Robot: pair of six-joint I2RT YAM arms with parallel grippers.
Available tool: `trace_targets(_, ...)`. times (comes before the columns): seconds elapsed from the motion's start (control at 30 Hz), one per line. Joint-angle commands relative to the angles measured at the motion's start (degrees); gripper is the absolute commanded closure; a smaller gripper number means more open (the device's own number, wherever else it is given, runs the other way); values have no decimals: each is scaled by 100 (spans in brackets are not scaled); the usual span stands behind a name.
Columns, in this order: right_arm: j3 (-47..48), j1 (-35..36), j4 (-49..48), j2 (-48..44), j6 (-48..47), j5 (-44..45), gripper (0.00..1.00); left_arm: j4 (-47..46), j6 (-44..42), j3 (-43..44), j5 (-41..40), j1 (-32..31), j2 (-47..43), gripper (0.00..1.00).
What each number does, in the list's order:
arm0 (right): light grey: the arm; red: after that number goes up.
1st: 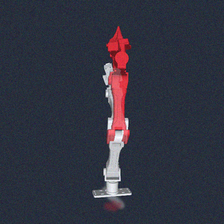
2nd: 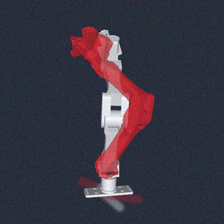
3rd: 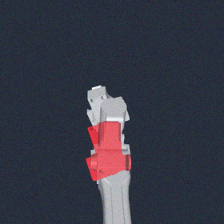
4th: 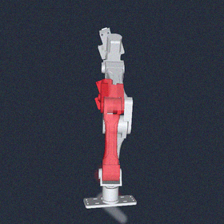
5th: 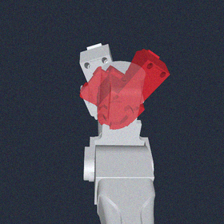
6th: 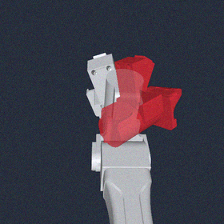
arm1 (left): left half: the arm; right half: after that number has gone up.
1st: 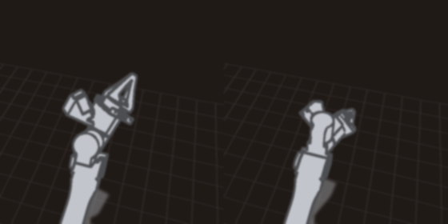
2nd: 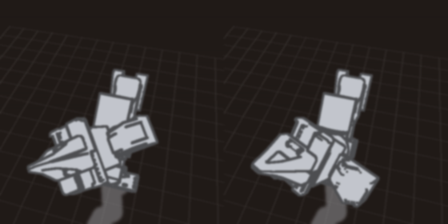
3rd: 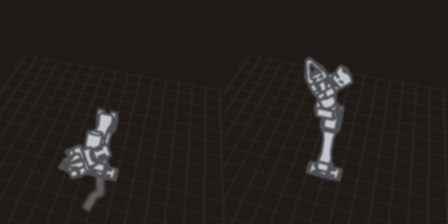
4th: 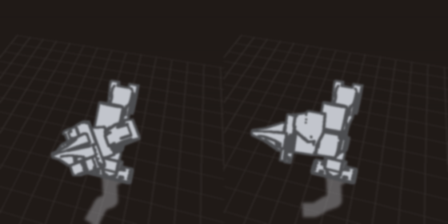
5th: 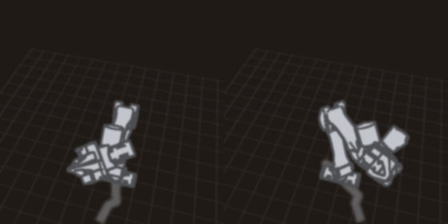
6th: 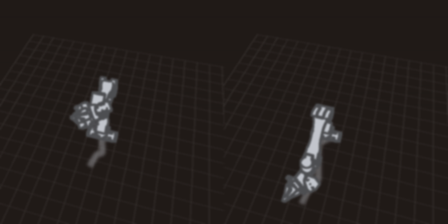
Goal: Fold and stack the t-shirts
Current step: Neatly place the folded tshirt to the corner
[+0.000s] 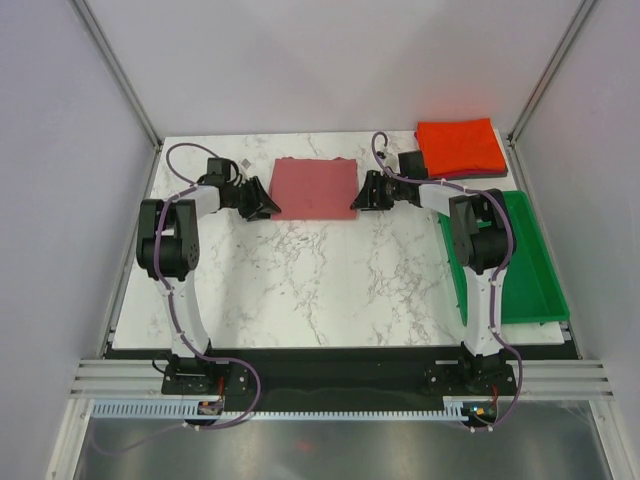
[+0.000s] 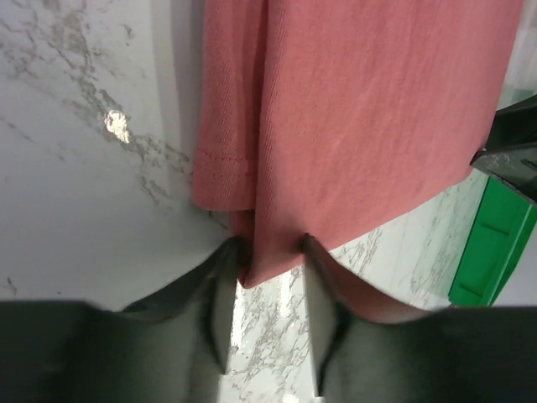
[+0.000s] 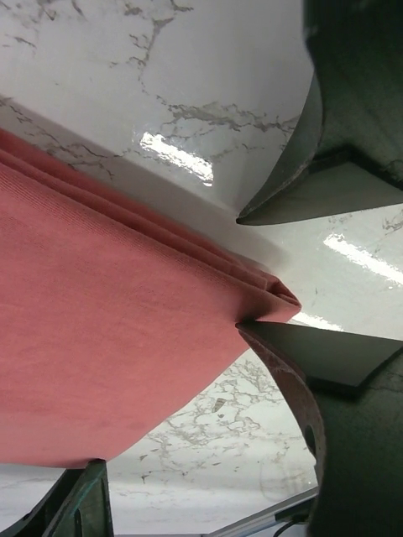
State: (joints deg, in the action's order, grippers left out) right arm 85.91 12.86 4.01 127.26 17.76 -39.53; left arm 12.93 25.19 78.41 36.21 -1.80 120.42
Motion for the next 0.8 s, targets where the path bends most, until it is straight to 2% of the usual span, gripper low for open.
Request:
trace_targets(0.0, -100, 67, -155, 106, -229, -222, 47, -106, -322, 165, -35, -48, 166, 61)
trace_targets(0.07, -144, 67, -216, 80, -255, -283, 58, -106, -287, 157, -35, -48, 166, 75)
trace_targets(0.1, -214, 67, -243, 62, -238, -301, 72, -98, -260, 139, -78, -48, 157, 82)
trace_targets(0.13, -250, 67, -252, 44, -238, -292, 80, -98, -182, 122, -113, -48, 122, 94)
trace_targets(0.2, -372, 59, -252, -34, -238, -240, 100, -89, -111, 0, -245, -39, 52, 98)
trace_targets(0.37, -1040, 67, -225, -543, -203, 84, 100, 244, 170, -458, -622, -48, -483, 98)
trace_targets(0.53, -2278, 199, -366, -1308, -62, 358, 100, 509, 153, -1134, -808, -57, -1046, 98)
trace_targets(0.77, -3913, 743, -779, -2546, 386, 1043, 100, 702, 337, -2189, -904, -75, -2188, 98)
